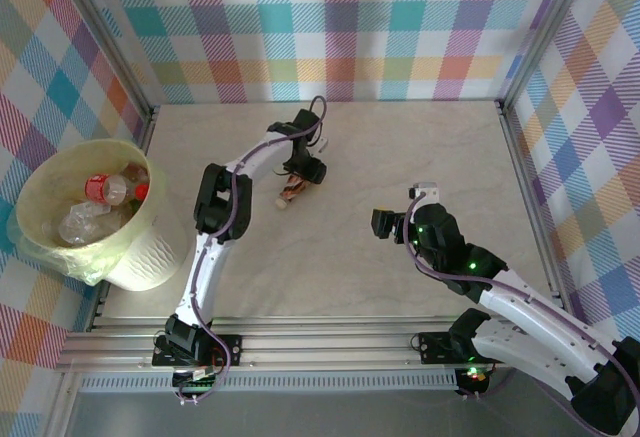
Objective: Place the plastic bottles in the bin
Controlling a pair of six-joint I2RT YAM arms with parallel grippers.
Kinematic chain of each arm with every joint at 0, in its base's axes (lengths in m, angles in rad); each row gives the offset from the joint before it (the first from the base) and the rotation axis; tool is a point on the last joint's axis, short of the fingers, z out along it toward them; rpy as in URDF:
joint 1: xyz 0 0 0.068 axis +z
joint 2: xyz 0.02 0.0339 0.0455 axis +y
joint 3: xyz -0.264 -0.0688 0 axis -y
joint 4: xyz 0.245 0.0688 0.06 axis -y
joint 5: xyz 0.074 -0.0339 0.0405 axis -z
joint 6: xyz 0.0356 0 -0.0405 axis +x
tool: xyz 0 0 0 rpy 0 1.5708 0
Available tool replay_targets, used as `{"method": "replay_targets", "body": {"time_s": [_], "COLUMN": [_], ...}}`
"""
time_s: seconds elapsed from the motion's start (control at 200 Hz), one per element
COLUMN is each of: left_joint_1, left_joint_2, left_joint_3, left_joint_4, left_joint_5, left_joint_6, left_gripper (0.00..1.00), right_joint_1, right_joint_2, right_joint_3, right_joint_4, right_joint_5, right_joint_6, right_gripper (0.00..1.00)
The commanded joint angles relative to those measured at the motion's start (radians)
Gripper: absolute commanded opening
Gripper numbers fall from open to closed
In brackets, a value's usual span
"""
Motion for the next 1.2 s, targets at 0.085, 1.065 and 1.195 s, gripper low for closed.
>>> {"method": "replay_targets", "body": {"time_s": [0.085, 1.065, 1.195], "left_joint_1": [-0.001, 0.007, 0.009], "left_joint_2": [-0.152, -1.184, -1.264], "left_joint_3": [-0.127, -0.617, -0.488], "left_joint_4": [0.116, 0.368, 0.222], "left_joint_5": [0.031, -0.149, -0.263], "left_joint_6": [-0.051, -0.225, -0.155], "left_gripper": [0.56, 0.56, 0.55], "right_joint_1": [-0.001, -0.002, -0.001], "right_joint_2": [0.003, 0.071, 0.107], "right_joint_3": [0.003, 0.03, 0.041], "right_joint_4": [0.052, 0.228, 0.259], "right_joint_5": [-0.069, -0.319, -0.316], "right_joint_6": [0.006, -0.072, -0.072], "right_gripper": [1.0, 1.0, 1.0]}}
